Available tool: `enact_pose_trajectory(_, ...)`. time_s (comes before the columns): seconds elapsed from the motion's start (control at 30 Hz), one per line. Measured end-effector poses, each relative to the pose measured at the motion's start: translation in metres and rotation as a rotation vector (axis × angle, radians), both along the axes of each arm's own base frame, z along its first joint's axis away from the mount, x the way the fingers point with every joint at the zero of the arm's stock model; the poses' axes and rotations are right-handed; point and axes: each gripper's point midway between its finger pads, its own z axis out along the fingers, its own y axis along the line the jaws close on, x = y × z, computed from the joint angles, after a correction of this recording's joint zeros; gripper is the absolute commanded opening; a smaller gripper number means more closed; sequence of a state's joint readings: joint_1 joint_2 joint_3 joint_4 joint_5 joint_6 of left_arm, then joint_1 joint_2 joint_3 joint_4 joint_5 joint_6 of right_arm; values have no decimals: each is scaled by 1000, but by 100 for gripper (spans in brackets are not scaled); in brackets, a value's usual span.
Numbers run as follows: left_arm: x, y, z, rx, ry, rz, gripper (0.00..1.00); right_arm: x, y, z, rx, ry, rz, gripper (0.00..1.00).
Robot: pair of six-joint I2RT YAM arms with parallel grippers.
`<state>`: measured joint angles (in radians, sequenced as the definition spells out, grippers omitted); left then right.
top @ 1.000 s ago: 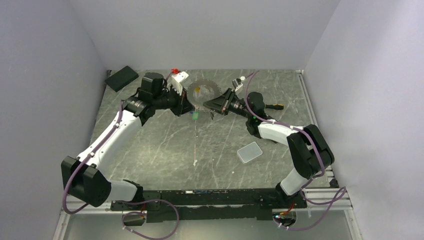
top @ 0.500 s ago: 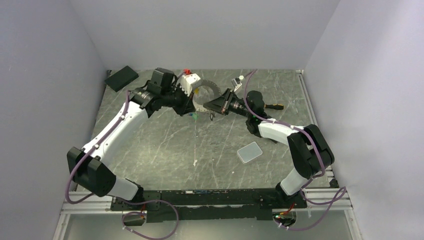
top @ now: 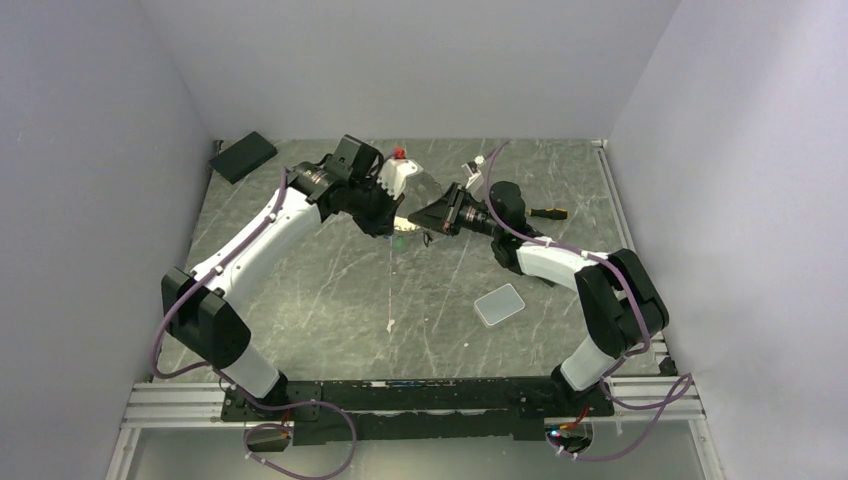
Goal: Remove the keys from the keyring
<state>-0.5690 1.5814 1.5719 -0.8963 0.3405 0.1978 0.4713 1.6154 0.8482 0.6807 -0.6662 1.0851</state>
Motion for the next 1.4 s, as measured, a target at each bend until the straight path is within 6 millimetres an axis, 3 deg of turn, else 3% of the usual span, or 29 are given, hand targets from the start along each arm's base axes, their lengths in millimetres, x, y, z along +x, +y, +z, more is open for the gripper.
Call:
enact_pose_trajectory(0.3,-3,2,-6,36,19,6,0,1,0,2,5,7,0,0)
enact_pose_trajectory(0.57,16,-6,-7,112,79,14,0,8,-2,6,-1,-10,-24,0)
enact_pose_trajectory(0.8,12,-11,-3,104,102,-26,41,9,-1,6,-11,1,-24,0)
enact_pose_trajectory(0.87,10,-13,2,73,97,-38,51,11,-2,9,-6,-3,-26,0)
enact_pose_trajectory(1.0,7,-6,22,-75,64,-38,54,14,-5,18,24,2,-30,0)
enact_pose_trajectory(1.2,25,49,58,-355,-42,100,55,16,-6,35,91,5,-29,0)
enact_pose_trajectory(1.4,24,33,66,-598,61,99,62,14,-7,57,163,-47,-19,0)
